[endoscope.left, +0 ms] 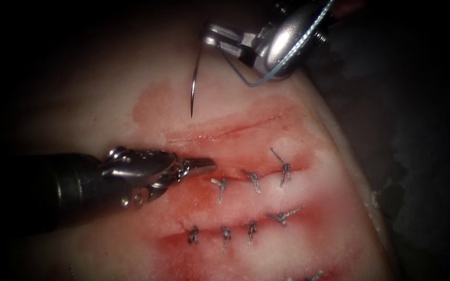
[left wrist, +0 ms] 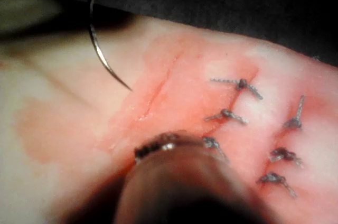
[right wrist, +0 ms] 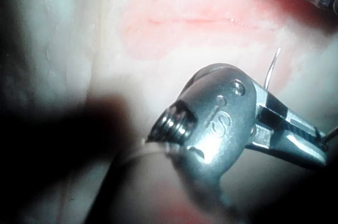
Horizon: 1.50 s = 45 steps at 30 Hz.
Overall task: Wound Closure
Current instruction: Insert the needle into the skin of the tissue
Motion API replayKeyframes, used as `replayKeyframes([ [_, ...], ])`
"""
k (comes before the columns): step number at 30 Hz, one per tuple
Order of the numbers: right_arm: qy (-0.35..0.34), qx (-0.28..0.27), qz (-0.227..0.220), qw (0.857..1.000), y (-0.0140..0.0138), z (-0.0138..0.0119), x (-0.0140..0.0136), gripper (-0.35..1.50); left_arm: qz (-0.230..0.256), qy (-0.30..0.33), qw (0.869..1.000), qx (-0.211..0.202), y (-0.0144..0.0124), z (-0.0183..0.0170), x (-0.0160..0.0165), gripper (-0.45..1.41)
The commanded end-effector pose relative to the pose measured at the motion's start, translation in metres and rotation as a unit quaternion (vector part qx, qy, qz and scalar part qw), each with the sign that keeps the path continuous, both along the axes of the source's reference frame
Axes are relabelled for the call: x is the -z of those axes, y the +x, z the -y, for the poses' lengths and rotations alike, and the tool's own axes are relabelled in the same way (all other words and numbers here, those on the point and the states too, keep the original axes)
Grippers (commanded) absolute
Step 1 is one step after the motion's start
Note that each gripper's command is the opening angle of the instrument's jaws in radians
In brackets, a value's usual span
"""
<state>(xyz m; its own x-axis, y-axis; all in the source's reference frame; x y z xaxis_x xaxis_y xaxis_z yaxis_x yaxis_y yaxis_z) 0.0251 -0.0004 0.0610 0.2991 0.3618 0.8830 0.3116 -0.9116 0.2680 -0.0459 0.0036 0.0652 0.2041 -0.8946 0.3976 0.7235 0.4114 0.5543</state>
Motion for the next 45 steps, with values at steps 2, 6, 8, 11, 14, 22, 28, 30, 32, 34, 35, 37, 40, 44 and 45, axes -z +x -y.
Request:
replayKeyframes([
  [2, 0.000, -0.001, -0.002, 1.000, 0.0009, 0.0000, 0.0001, -0.35, -0.023, -0.022, 0.999, 0.006, -0.0009, -0.0004, -0.0002, -0.45],
  [6, -0.001, -0.002, -0.001, 1.000, 0.0010, 0.0003, 0.0001, -0.35, -0.062, -0.056, 0.996, 0.016, -0.0013, -0.0002, 0.0002, -0.45],
  [8, 0.000, -0.002, 0.001, 1.000, 0.0010, 0.0006, 0.0000, -0.35, -0.080, -0.070, 0.994, 0.022, -0.0012, -0.0001, 0.0001, -0.45],
  [11, 0.000, -0.002, 0.004, 1.000, 0.0010, 0.0010, 0.0000, -0.35, -0.105, -0.083, 0.990, 0.035, -0.0011, -0.0004, 0.0000, -0.45],
  [14, -0.001, -0.001, 0.007, 1.000, 0.0014, 0.0012, -0.0001, -0.35, -0.124, -0.092, 0.987, 0.035, -0.0007, -0.0011, -0.0004, -0.45],
  [22, -0.003, -0.001, 0.009, 1.000, 0.0021, 0.0016, -0.0003, -0.35, -0.158, -0.091, 0.983, 0.029, 0.0000, -0.0005, -0.0018, -0.45],
  [28, -0.006, -0.001, 0.014, 1.000, 0.0025, 0.0016, -0.0004, -0.35, -0.160, -0.065, 0.985, 0.011, 0.0000, 0.0006, -0.0031, -0.45],
  [30, -0.011, 0.003, 0.025, 1.000, 0.0026, 0.0015, -0.0005, -0.35, -0.161, -0.066, 0.985, 0.009, 0.0000, 0.0007, -0.0031, -0.45],
  [32, -0.017, 0.006, 0.034, 0.999, 0.0025, 0.0015, -0.0006, -0.35, -0.161, -0.065, 0.985, 0.009, -0.0001, 0.0006, -0.0028, -0.45],
  [34, -0.020, 0.006, 0.037, 0.999, 0.0024, 0.0015, -0.0007, -0.35, -0.161, -0.065, 0.985, 0.006, -0.0001, 0.0005, -0.0025, -0.45],
  [35, -0.020, 0.006, 0.039, 0.999, 0.0024, 0.0015, -0.0008, -0.35, -0.161, -0.064, 0.985, 0.006, -0.0002, 0.0004, -0.0023, -0.45],
  [37, -0.028, 0.010, 0.050, 0.998, 0.0022, 0.0015, -0.0009, -0.35, -0.161, -0.064, 0.985, 0.006, -0.0002, 0.0004, -0.0021, -0.45],
  [40, -0.038, 0.013, 0.064, 0.997, 0.0018, 0.0014, -0.0009, -0.35, -0.161, -0.063, 0.985, 0.006, -0.0002, 0.0002, -0.0020, -0.45],
  [44, -0.050, 0.021, 0.082, 0.995, 0.0015, 0.0015, -0.0009, -0.35, -0.161, -0.061, 0.985, 0.006, -0.0001, 0.0000, -0.0018, -0.45],
  [45, -0.052, 0.023, 0.086, 0.995, 0.0015, 0.0015, -0.0009, -0.35, -0.161, -0.061, 0.985, 0.006, -0.0001, 0.0000, -0.0018, -0.45],
])
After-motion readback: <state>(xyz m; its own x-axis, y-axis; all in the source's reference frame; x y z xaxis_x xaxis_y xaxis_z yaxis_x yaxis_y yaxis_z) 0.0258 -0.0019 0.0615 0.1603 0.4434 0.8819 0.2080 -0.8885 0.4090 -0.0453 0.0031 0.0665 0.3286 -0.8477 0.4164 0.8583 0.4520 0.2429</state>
